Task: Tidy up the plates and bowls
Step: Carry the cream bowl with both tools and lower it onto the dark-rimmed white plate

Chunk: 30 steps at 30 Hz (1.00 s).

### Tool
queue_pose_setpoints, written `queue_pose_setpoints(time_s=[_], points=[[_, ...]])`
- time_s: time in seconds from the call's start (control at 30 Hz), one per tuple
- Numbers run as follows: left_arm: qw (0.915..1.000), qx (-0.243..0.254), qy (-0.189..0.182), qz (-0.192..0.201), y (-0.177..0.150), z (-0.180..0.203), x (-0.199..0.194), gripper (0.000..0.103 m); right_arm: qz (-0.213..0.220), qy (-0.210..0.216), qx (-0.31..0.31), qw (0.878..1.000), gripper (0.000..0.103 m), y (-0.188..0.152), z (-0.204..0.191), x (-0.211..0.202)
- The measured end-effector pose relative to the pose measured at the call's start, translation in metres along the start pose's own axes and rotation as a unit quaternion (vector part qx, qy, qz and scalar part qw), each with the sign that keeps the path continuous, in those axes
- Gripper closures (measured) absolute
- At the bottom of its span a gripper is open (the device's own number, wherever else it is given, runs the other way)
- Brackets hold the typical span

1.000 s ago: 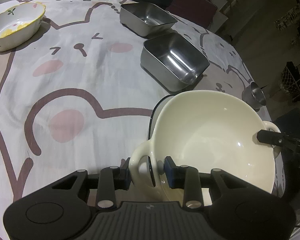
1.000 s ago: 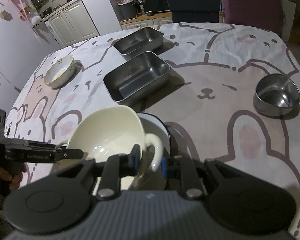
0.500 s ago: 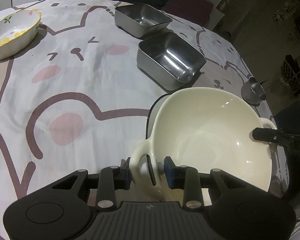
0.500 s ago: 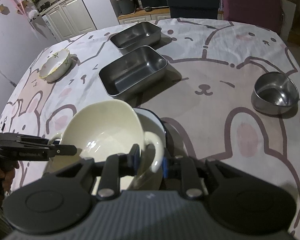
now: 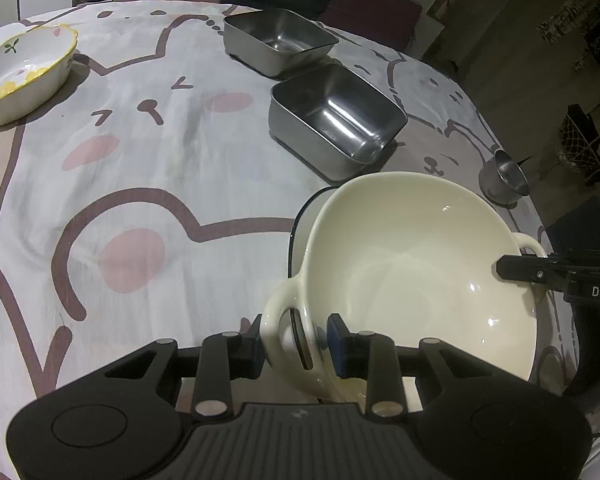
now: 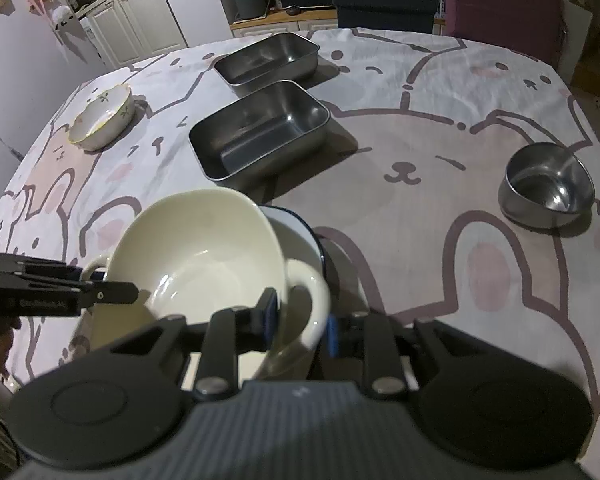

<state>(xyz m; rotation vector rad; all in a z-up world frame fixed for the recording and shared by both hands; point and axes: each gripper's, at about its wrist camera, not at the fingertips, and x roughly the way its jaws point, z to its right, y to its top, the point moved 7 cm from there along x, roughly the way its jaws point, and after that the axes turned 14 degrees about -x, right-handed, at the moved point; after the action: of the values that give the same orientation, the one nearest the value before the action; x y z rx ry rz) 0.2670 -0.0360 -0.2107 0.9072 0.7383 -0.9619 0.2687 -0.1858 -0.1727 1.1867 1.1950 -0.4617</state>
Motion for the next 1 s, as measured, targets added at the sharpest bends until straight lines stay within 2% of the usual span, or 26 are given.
queue_pose_setpoints(time_s=[0.8,1.0], points=[[0.9999,0.012,-0.009,-0.001,-0.001,0.004,-0.002,0.075,-0.021,0.03,0.035,0.999,0.072,-0.007,0.01,0.015],[0.9997,0.025,0.0,0.0,-0.001,0.006,-0.002,0.074,-0.023,0.033,0.039,0.998,0.072,-0.007,0.01,0.017]])
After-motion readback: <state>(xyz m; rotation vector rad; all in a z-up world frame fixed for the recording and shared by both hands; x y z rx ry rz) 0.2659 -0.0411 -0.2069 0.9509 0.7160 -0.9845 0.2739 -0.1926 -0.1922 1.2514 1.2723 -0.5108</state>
